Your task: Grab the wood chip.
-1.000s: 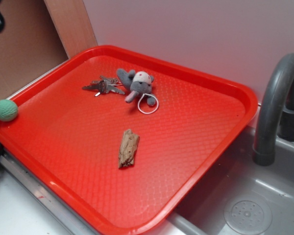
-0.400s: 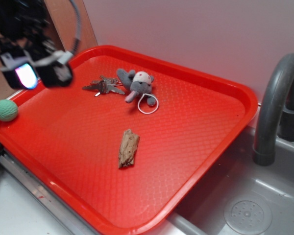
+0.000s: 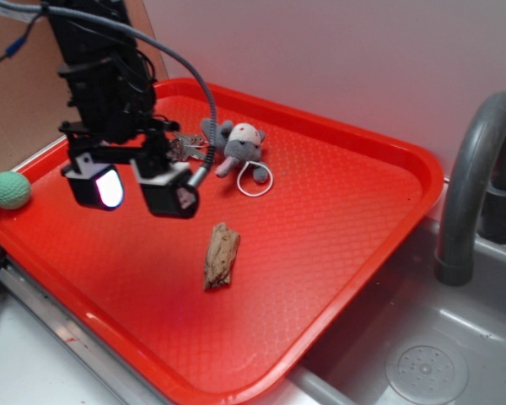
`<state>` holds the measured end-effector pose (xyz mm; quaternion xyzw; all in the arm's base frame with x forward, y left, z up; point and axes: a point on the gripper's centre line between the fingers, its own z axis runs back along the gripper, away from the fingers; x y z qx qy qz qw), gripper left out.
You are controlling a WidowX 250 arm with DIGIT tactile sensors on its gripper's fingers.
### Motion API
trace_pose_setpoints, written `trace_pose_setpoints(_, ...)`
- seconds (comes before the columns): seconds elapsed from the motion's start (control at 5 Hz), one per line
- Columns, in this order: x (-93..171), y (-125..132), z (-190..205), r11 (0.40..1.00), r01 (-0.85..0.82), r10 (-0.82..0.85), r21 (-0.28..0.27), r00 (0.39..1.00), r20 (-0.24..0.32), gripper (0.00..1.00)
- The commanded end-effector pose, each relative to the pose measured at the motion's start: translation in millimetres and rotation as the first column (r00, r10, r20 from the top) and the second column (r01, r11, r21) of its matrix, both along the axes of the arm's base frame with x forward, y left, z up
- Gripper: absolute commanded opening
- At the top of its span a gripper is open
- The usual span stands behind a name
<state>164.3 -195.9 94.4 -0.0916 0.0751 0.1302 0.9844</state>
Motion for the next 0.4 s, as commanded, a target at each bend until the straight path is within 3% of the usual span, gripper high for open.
trace_pose_setpoints(0.0, 20, -48, -10, 0.999, 0.024, -0.022, -0.048, 0.998, 0.052, 1.0)
trace_pose_setpoints(0.2, 24, -45, -22, 0.999, 0.039, -0.038, -0.015, 0.997, 0.074, 1.0)
